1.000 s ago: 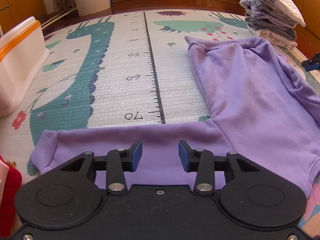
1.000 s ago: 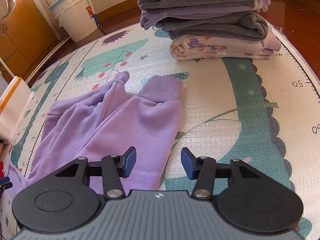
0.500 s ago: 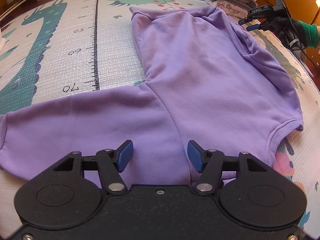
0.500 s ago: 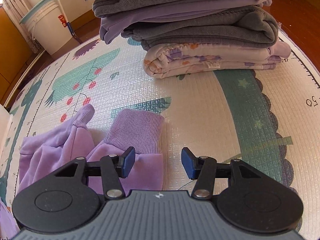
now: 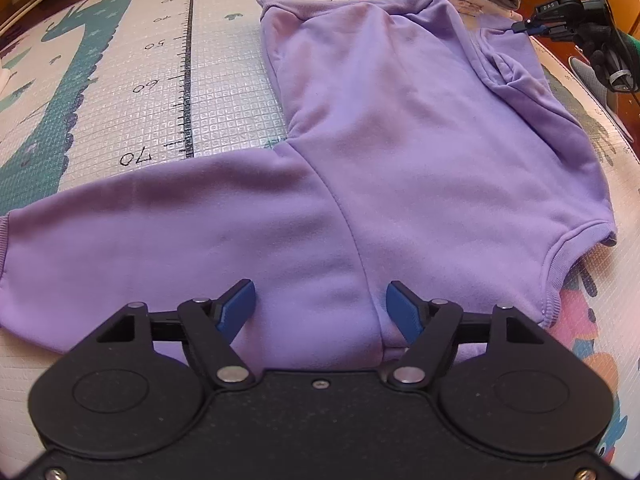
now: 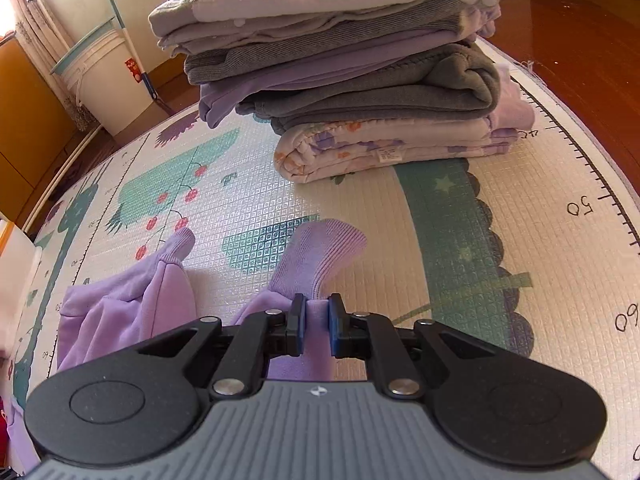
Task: Fold clothes
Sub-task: 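Grasp the other sleeve cuff with the right gripper and pull it outward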
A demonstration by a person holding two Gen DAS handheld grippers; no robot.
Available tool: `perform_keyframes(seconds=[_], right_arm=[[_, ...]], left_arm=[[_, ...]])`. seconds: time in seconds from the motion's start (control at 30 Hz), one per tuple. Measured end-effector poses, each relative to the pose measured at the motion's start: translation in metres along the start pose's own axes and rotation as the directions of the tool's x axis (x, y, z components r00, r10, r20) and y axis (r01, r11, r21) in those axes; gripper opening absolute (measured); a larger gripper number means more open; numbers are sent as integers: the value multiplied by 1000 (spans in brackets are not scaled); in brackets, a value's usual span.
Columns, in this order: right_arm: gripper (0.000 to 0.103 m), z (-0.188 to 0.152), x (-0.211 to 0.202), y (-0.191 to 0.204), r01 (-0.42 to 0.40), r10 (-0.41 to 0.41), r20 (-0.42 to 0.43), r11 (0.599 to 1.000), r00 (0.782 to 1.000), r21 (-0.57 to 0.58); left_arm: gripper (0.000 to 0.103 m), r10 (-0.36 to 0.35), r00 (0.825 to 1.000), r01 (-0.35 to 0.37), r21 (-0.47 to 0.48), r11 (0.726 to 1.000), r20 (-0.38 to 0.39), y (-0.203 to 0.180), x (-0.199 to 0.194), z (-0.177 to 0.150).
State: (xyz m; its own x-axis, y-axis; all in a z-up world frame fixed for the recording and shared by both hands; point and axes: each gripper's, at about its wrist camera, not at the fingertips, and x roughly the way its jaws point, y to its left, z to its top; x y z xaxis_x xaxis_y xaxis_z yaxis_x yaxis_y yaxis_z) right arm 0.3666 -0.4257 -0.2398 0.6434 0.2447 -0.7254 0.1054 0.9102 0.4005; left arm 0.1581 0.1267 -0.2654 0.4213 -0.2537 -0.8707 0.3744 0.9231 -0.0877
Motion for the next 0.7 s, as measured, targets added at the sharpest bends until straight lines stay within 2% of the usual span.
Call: perform_keyframes(seconds=[0.43,0.7], right_arm=[[13,-30,-72,-65,97,-103,64,990,993,102],[12,-57,-110,-97,181,-195,81,971,977,155]], left_arm=[[84,17,1000,-16,36,999,-9,-9,5,-1],[88,17,1000,-17,52,999,-12,-9,5,-3]])
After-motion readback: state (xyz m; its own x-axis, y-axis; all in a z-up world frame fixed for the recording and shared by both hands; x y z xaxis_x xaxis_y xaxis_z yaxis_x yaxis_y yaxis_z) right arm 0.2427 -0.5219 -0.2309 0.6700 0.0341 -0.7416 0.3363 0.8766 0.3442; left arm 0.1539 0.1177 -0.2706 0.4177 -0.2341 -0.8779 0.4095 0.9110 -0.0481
